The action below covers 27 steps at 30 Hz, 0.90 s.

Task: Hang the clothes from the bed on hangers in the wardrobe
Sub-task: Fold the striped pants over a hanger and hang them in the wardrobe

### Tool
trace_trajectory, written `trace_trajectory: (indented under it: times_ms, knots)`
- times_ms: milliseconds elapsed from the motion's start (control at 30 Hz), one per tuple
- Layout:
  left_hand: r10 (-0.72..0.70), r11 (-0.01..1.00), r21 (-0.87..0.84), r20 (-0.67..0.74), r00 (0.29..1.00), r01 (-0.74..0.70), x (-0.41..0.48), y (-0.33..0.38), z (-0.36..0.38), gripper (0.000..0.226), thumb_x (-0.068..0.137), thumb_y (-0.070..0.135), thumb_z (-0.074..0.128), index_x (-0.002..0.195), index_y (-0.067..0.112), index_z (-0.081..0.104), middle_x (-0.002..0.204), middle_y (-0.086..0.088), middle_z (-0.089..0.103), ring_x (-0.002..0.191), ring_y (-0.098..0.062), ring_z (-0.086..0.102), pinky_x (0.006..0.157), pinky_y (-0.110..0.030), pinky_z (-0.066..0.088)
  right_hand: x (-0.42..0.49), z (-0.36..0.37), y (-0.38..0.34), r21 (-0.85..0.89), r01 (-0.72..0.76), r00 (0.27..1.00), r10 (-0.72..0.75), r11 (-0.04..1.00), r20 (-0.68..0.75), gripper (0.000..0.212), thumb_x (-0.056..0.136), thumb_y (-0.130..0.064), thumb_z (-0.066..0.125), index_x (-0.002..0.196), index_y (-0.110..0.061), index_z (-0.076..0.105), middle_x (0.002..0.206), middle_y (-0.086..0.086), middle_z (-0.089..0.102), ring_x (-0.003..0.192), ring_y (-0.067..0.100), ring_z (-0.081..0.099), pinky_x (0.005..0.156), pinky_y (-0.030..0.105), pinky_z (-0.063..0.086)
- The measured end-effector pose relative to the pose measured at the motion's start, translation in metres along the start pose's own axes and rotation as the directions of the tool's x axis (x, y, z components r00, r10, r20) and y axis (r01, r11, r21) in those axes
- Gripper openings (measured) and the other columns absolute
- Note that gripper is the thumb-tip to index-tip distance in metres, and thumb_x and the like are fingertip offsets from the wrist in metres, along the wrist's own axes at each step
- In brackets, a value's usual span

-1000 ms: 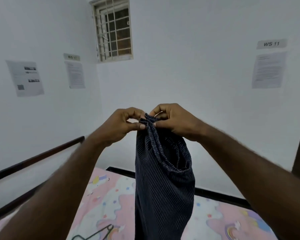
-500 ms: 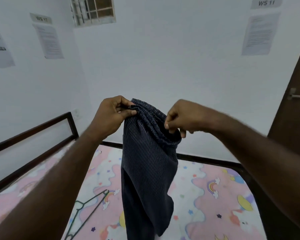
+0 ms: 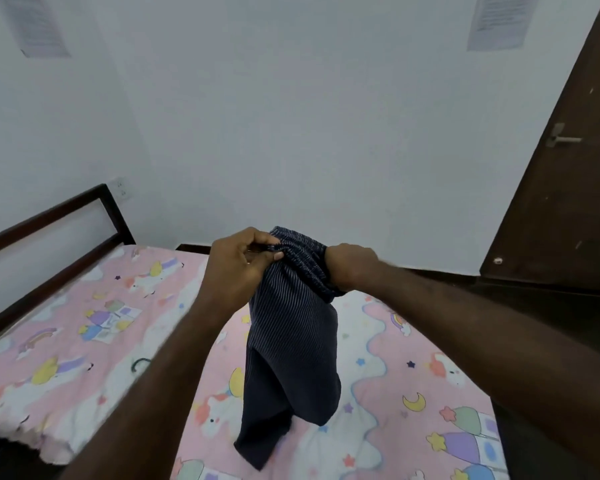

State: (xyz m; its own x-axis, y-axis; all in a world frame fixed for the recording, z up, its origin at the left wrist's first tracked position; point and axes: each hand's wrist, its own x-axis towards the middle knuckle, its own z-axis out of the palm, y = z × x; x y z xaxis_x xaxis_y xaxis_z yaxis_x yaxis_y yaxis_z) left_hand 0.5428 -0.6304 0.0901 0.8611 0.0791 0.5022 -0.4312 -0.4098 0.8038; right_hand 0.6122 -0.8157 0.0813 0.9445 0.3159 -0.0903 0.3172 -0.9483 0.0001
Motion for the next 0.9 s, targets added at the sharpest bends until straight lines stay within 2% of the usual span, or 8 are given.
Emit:
trace_trajectory:
  times_ms: [33,200,367,500,567,733,800,900]
  knots:
    - [-0.016,1.0,0.001,0.007,1.0,0.016,-0.004,-0.005,-0.001,0.034,0.079,-0.005,0.074,0.08,0.028,0.066,0.076,0.018,0.07,0.073,-0.003,0.067,0.073,-0.016,0.052,0.004,0.005,0.002,0.031,-0.001,1.0,0.0,1.0,0.015,0.003,0.085,-0.016,0.058,0.088,-0.014,0.057,0.095,0.003,0.066,0.083,0.026,0.06,0.067,0.03,0.042]
    - [-0.1,0.995,0.026,0.023,0.995,0.099,-0.026,-0.027,-0.008,0.029,0.081,0.001,0.074,0.081,0.028,0.063,0.082,0.024,0.067,0.072,-0.009,0.066,0.071,-0.02,0.051,0.012,-0.006,0.016,0.424,-0.084,0.996,0.072,0.902,0.043,0.027,0.086,-0.022,0.056,0.063,-0.007,0.057,0.054,0.006,0.055,0.05,0.023,0.051,0.044,0.021,0.035]
    - [-0.109,0.994,0.019,0.015,0.994,0.109,-0.039,-0.036,-0.006,0.03,0.081,0.0,0.074,0.082,0.028,0.063,0.081,0.023,0.068,0.07,-0.005,0.066,0.068,-0.016,0.051,0.009,0.002,0.03,0.599,-0.158,0.985,0.081,0.785,0.154,0.026,0.09,-0.012,0.044,0.076,0.0,0.063,0.075,0.016,0.073,0.047,0.021,0.06,0.042,0.017,0.037]
    - [-0.091,0.995,0.039,0.026,0.996,0.09,-0.043,-0.035,0.002,0.029,0.082,0.001,0.073,0.082,0.028,0.062,0.08,0.028,0.066,0.073,-0.001,0.064,0.067,-0.012,0.05,0.009,0.005,0.035,0.486,-0.083,0.991,0.124,0.87,-0.052,0.037,0.099,-0.027,0.047,0.071,-0.005,0.055,0.08,0.018,0.071,0.056,0.021,0.051,0.047,0.025,0.033]
    - [-0.084,0.996,0.038,0.021,0.996,0.083,-0.044,-0.035,0.005,0.03,0.083,0.001,0.073,0.082,0.03,0.061,0.079,0.025,0.066,0.074,-0.003,0.065,0.067,-0.013,0.05,0.005,0.003,0.036,0.515,-0.081,0.99,0.129,0.854,-0.058,0.038,0.101,-0.033,0.045,0.074,-0.006,0.051,0.072,0.017,0.068,0.049,0.02,0.05,0.042,0.022,0.033]
    - [-0.083,0.996,0.025,0.005,0.997,0.083,-0.046,-0.036,0.015,0.031,0.083,0.003,0.073,0.082,0.031,0.061,0.087,0.012,0.067,0.078,-0.01,0.067,0.066,-0.016,0.051,0.003,0.02,0.043,0.674,-0.14,0.988,0.143,0.726,0.051,0.032,0.103,-0.034,0.043,0.083,-0.009,0.048,0.053,0.013,0.065,0.044,0.024,0.055,0.045,0.026,0.041]
    - [-0.085,0.996,0.011,-0.003,0.996,0.085,-0.047,-0.038,0.017,0.031,0.083,0.003,0.073,0.082,0.031,0.061,0.088,0.01,0.068,0.08,-0.012,0.067,0.067,-0.017,0.052,0.003,0.029,0.048,0.774,-0.135,0.989,0.137,0.618,0.063,0.029,0.102,-0.029,0.048,0.082,-0.008,0.05,0.059,0.015,0.063,0.052,0.029,0.059,0.052,0.034,0.048]
    - [-0.082,0.997,-0.001,0.001,0.997,0.082,-0.05,-0.04,0.019,0.032,0.083,0.002,0.073,0.083,0.032,0.061,0.087,0.008,0.068,0.081,-0.012,0.068,0.066,-0.017,0.053,-0.003,0.039,0.049,0.864,-0.132,0.991,0.05,0.486,0.123,0.023,0.095,-0.023,0.064,0.079,-0.008,0.057,0.064,0.012,0.057,0.051,0.02,0.057,0.047,0.026,0.047]
